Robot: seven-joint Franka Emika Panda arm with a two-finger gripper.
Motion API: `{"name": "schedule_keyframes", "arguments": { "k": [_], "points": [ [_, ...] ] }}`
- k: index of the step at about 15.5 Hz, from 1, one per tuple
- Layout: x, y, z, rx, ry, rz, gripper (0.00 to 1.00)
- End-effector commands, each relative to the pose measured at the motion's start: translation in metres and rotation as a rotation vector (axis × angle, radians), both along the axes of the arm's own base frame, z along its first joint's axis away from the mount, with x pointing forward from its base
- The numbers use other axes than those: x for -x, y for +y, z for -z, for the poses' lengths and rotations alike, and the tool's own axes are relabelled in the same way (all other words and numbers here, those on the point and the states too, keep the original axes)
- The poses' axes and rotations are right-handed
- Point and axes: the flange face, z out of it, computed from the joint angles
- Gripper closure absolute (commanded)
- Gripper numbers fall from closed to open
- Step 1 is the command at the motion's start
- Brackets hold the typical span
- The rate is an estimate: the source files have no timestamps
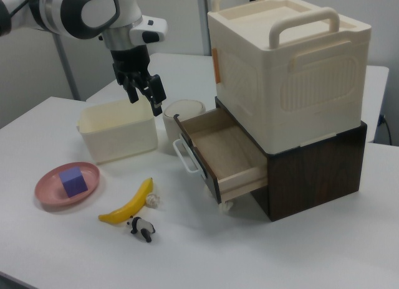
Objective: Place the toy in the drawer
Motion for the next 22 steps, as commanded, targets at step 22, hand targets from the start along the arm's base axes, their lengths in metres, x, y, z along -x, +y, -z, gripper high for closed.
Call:
{"name": "schedule_keyframes", "arguments": {
  "k": [22],
  "points": [
    [0.019, 0.076, 0.194, 0.155, 0.695, 0.428, 0.00]
  ]
}}
